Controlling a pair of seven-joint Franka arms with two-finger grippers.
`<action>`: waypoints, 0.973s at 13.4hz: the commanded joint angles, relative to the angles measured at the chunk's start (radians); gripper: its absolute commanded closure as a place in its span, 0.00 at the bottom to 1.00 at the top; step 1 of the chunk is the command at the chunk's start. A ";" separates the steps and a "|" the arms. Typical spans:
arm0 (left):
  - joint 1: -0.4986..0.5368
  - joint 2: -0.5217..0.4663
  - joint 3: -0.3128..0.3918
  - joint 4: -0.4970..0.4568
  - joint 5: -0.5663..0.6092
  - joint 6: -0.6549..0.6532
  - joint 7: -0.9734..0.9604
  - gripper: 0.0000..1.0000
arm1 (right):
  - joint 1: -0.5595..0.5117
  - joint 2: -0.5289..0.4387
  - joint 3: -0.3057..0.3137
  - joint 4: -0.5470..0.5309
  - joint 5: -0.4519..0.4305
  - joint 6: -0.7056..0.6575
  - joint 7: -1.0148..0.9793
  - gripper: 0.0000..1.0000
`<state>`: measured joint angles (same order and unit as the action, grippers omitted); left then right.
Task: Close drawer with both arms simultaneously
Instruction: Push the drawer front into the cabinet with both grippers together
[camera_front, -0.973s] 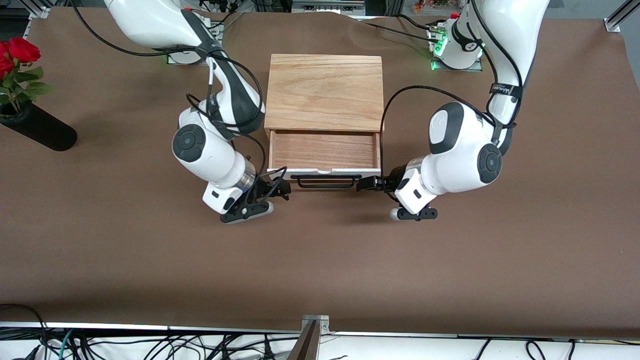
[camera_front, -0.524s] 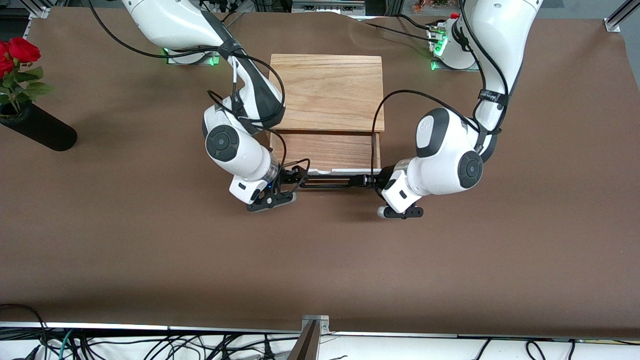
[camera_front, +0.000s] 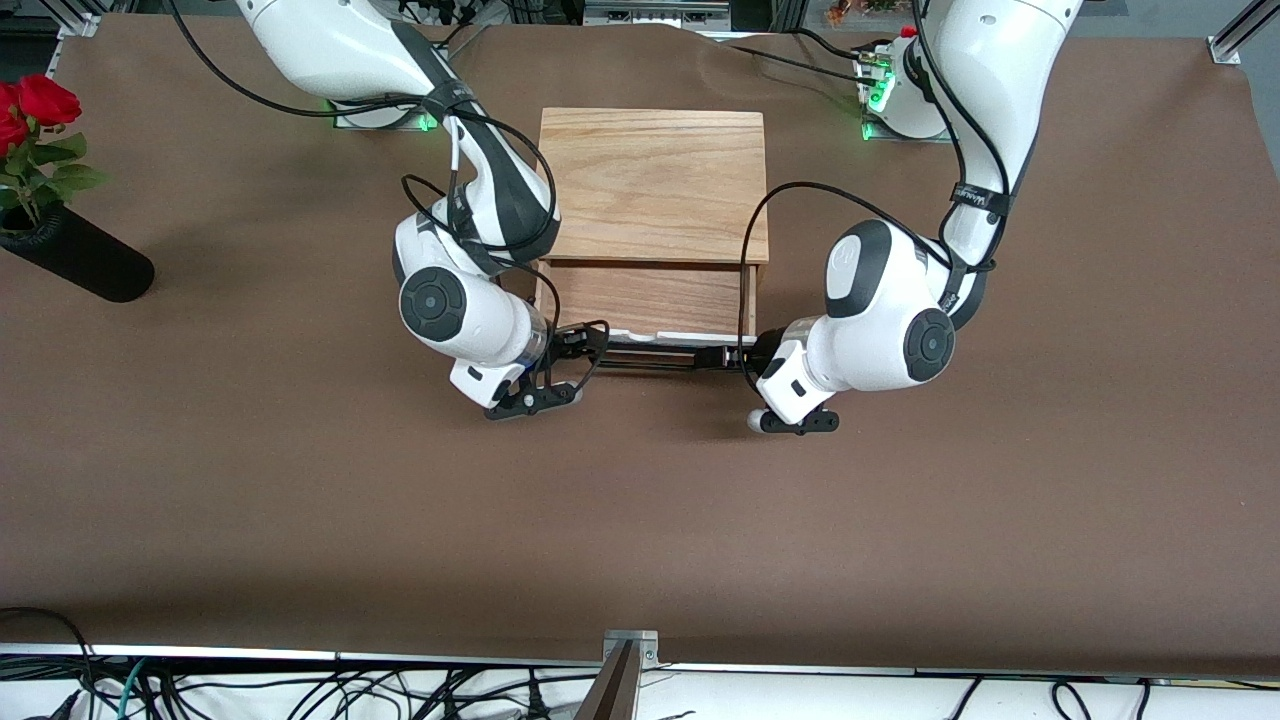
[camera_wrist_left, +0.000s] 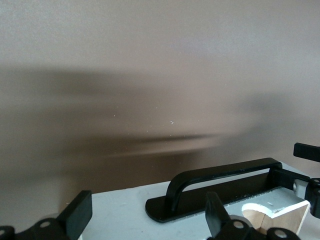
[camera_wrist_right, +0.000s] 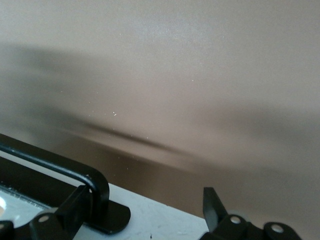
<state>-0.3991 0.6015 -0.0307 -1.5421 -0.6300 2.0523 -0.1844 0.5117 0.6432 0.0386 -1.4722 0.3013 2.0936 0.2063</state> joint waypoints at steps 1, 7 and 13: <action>0.002 -0.008 0.002 0.004 0.037 -0.044 0.008 0.00 | 0.007 -0.019 0.009 -0.008 0.018 -0.067 0.004 0.00; 0.006 -0.023 -0.092 0.002 0.204 -0.096 -0.063 0.00 | 0.011 -0.019 0.023 -0.008 0.018 -0.086 0.005 0.00; 0.019 -0.032 -0.094 -0.024 0.205 -0.244 -0.064 0.00 | 0.011 -0.036 0.023 -0.008 0.019 -0.187 0.005 0.00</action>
<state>-0.3948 0.5942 -0.1120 -1.5380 -0.4496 1.8666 -0.2333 0.5226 0.6345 0.0612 -1.4691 0.3054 1.9540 0.2067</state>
